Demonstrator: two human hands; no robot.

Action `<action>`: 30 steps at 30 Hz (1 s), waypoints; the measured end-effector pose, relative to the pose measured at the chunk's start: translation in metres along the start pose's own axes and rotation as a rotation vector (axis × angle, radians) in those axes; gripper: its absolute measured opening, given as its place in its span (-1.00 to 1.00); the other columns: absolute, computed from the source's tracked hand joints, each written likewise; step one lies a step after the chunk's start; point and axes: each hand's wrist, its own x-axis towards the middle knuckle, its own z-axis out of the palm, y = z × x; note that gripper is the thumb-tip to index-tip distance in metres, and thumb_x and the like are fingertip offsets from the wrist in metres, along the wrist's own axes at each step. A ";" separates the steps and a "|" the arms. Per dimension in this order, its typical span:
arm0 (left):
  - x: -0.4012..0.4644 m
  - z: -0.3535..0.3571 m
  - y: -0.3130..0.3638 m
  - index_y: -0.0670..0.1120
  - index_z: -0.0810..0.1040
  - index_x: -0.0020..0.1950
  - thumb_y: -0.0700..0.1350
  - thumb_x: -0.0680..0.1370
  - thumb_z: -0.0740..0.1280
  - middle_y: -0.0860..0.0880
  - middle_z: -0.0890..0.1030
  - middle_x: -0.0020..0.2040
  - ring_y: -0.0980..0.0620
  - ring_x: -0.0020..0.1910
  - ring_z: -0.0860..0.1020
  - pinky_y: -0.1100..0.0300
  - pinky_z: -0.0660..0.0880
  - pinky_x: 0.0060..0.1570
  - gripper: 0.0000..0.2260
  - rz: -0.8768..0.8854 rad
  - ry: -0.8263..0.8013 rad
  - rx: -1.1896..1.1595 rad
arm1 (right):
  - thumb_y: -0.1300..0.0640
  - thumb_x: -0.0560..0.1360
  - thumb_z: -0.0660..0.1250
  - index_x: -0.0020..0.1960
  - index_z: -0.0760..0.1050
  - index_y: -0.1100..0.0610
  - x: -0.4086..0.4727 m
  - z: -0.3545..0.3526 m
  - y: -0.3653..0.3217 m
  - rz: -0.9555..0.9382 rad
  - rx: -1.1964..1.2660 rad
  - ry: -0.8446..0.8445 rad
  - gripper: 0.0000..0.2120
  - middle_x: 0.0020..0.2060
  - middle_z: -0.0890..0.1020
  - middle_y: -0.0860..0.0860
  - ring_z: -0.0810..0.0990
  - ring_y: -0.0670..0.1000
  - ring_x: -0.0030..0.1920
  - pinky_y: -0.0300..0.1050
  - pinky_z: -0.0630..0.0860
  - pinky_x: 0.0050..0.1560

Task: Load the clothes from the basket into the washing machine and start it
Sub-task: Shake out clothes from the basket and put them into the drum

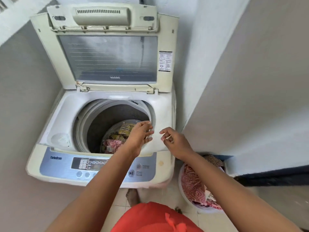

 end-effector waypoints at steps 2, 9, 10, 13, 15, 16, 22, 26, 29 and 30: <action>-0.012 0.024 -0.005 -0.04 0.51 0.15 -0.09 0.64 0.28 -0.06 0.63 0.09 -0.02 0.06 0.61 0.07 0.55 0.05 -0.89 0.011 -0.028 0.000 | 0.25 0.53 0.31 0.12 0.54 0.04 -0.016 -0.019 0.018 -0.004 -0.002 0.067 -0.79 -0.16 0.63 -0.03 0.59 0.01 -0.24 -0.14 0.51 -0.15; -0.047 0.108 -0.041 -0.04 0.53 0.13 -0.15 0.64 0.28 -0.08 0.64 0.07 -0.04 0.02 0.62 0.05 0.54 0.06 -0.91 0.018 -0.159 0.006 | 0.25 0.51 0.33 0.10 0.56 0.07 -0.074 -0.084 0.089 0.139 0.009 0.170 -0.80 -0.13 0.60 -0.03 0.59 -0.02 -0.23 -0.16 0.52 -0.15; -0.049 0.119 -0.047 -0.04 0.53 0.14 -0.15 0.64 0.29 -0.08 0.64 0.07 -0.03 0.01 0.62 0.03 0.54 0.08 -0.90 0.012 -0.169 0.029 | 0.25 0.50 0.34 0.09 0.56 0.06 -0.082 -0.092 0.100 0.169 0.022 0.176 -0.80 -0.12 0.61 -0.01 0.60 0.00 -0.22 -0.13 0.53 -0.14; -0.054 0.146 -0.064 -0.05 0.53 0.17 -0.15 0.64 0.28 -0.07 0.64 0.07 -0.03 0.01 0.60 0.01 0.53 0.11 -0.88 -0.020 -0.192 0.086 | 0.25 0.50 0.37 0.02 0.56 -0.04 -0.105 -0.115 0.133 0.248 0.052 0.214 -0.80 -0.12 0.62 -0.02 0.62 -0.01 -0.17 -0.16 0.53 -0.10; -0.052 0.161 -0.076 -0.07 0.52 0.18 -0.15 0.65 0.27 -0.08 0.63 0.08 -0.01 -0.01 0.60 0.04 0.54 0.09 -0.87 -0.042 -0.206 0.143 | 0.23 0.51 0.38 -0.02 0.55 -0.08 -0.119 -0.128 0.155 0.298 0.068 0.247 -0.80 -0.17 0.63 -0.10 0.63 0.00 -0.13 -0.08 0.56 -0.05; -0.051 0.167 -0.082 -0.08 0.52 0.19 -0.15 0.65 0.26 -0.07 0.63 0.07 0.01 -0.04 0.61 0.08 0.55 0.05 -0.86 -0.054 -0.216 0.171 | 0.23 0.52 0.37 -0.02 0.57 -0.04 -0.125 -0.133 0.166 0.328 0.086 0.261 -0.82 -0.17 0.64 -0.11 0.64 0.03 -0.11 -0.01 0.58 -0.02; -0.028 0.194 -0.115 -0.05 0.51 0.08 -0.17 0.66 0.25 -0.03 0.61 -0.07 0.08 -0.16 0.57 0.20 0.53 -0.11 -0.94 -0.169 -0.268 0.373 | 0.27 0.51 0.36 0.09 0.58 0.13 -0.140 -0.149 0.214 0.496 0.157 0.279 -0.83 -0.10 0.66 0.00 0.64 0.04 -0.01 -0.07 0.55 0.09; -0.011 0.215 -0.131 -0.05 0.50 -0.04 -0.21 0.66 0.23 0.03 0.62 -0.23 0.17 -0.30 0.58 0.31 0.51 -0.32 -0.88 -0.207 -0.323 0.527 | 0.27 0.51 0.38 0.14 0.56 0.17 -0.141 -0.146 0.234 0.615 0.192 0.254 -0.79 -0.03 0.65 0.08 0.59 0.00 -0.04 -0.43 0.44 -0.21; 0.003 0.229 -0.143 -0.09 0.50 0.05 -0.21 0.64 0.26 0.00 0.62 -0.16 0.15 -0.28 0.58 0.37 0.49 -0.43 -0.95 -0.257 -0.339 0.630 | 0.28 0.51 0.37 0.20 0.53 0.18 -0.142 -0.135 0.249 0.704 0.257 0.187 -0.74 0.05 0.61 0.13 0.58 0.01 -0.08 -0.43 0.45 -0.39; 0.009 0.233 -0.147 -0.10 0.50 0.11 -0.18 0.63 0.27 -0.02 0.63 -0.09 0.13 -0.22 0.59 0.33 0.51 -0.38 -0.92 -0.270 -0.349 0.665 | 0.27 0.51 0.37 0.20 0.53 0.16 -0.140 -0.131 0.256 0.724 0.271 0.167 -0.73 0.06 0.61 0.13 0.59 0.02 -0.06 -0.37 0.48 -0.38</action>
